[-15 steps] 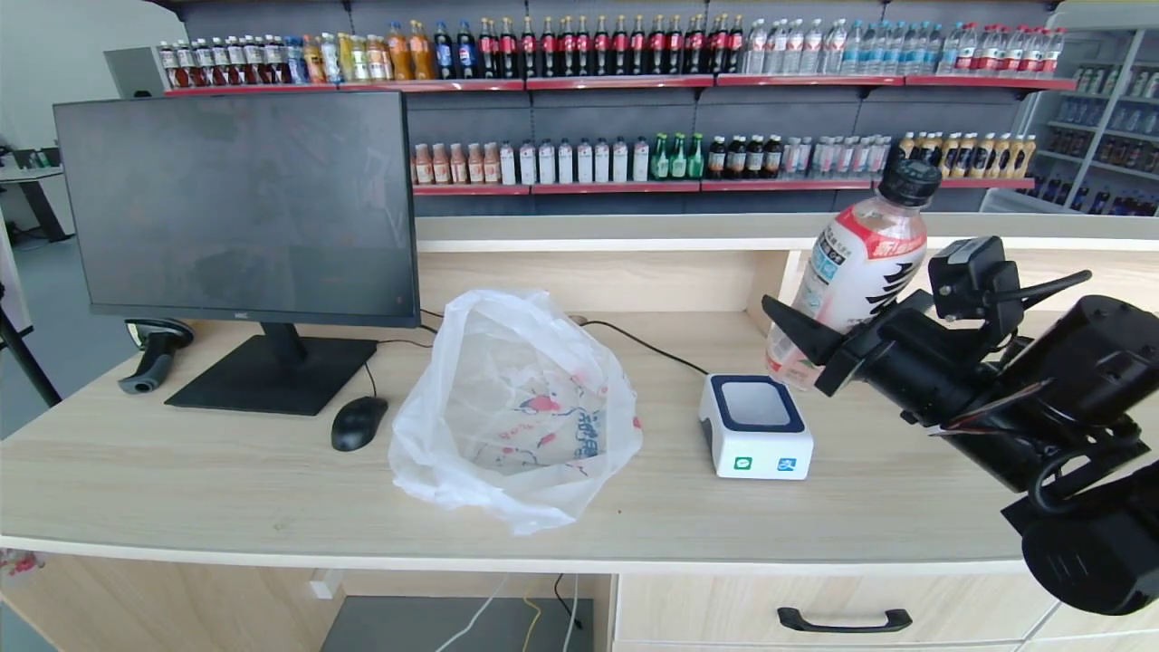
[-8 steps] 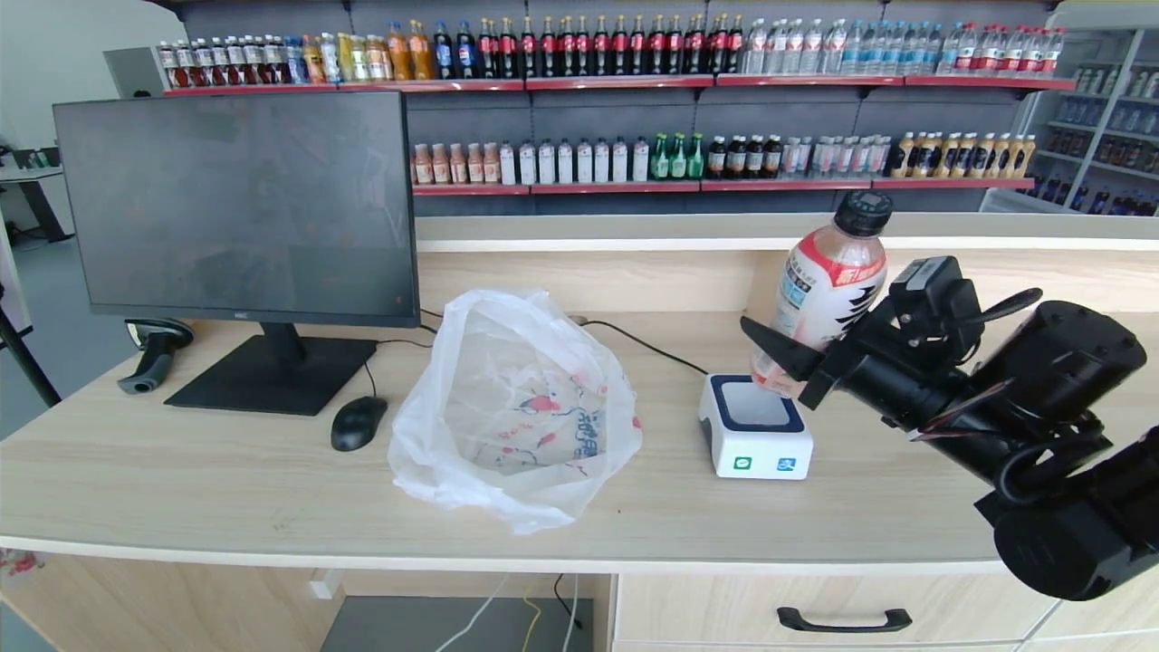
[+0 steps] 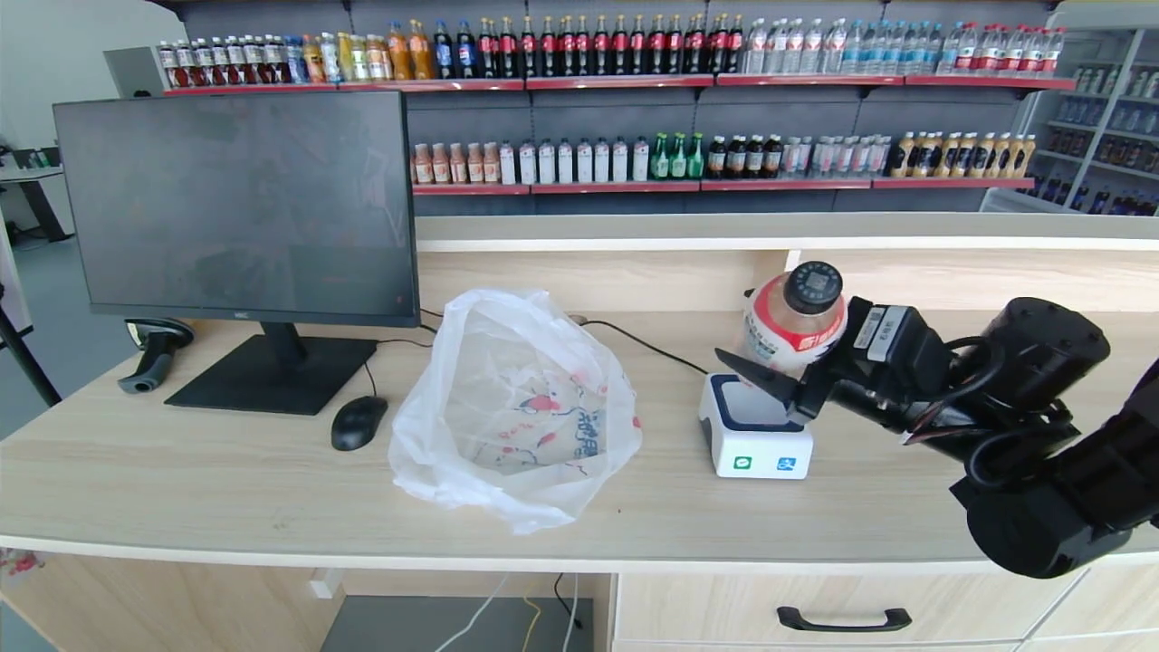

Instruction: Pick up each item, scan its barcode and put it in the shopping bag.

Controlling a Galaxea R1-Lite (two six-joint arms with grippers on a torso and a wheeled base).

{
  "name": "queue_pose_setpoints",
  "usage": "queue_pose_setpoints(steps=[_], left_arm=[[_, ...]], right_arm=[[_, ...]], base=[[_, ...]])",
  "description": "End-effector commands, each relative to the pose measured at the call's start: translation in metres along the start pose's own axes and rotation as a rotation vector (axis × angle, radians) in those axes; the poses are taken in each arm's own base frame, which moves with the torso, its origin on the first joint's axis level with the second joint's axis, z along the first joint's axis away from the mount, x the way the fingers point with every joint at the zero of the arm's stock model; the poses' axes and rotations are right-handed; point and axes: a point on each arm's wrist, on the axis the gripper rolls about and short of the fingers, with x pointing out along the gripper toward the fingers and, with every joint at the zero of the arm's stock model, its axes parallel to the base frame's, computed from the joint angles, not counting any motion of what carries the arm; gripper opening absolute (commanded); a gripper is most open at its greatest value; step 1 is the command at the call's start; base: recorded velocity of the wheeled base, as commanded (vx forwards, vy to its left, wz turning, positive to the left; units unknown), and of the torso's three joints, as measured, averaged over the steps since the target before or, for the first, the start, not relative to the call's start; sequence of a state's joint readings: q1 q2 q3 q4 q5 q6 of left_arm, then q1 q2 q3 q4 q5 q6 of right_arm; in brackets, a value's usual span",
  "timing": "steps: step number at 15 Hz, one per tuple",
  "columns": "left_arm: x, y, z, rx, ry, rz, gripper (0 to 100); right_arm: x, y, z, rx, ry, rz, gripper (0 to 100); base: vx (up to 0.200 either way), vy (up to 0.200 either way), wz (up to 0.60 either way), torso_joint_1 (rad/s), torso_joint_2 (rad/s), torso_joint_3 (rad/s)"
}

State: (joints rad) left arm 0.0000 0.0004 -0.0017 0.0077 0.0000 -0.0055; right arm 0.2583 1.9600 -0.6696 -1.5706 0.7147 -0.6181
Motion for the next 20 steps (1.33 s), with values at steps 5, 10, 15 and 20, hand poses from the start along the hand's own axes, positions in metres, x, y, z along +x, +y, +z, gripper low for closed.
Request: queue_pose_setpoints(steps=[5,10,15,20], left_arm=[[0.000,0.000,0.000,-0.001,0.000,0.000,100],[0.000,0.000,0.000,-0.001,0.001,0.000,100],[0.000,0.000,0.000,-0.001,0.000,0.000,100],[0.000,0.000,0.000,-0.001,0.000,0.000,100]], right_arm=[[0.000,0.006,-0.010,-0.114,0.011,0.029,0],[-0.002,0.003,-0.015,-0.149,0.022,0.023,0],[-0.005,0.000,-0.020,-0.152,0.036,0.015,0],[-0.005,0.003,-0.025,-0.166,0.036,0.032,0]], base=[[0.000,0.000,0.00,0.000,0.00,0.000],[0.000,0.000,0.00,0.000,0.00,0.000],[0.000,0.000,0.00,0.000,0.00,0.000],[0.000,0.000,0.00,0.000,0.00,0.000]])
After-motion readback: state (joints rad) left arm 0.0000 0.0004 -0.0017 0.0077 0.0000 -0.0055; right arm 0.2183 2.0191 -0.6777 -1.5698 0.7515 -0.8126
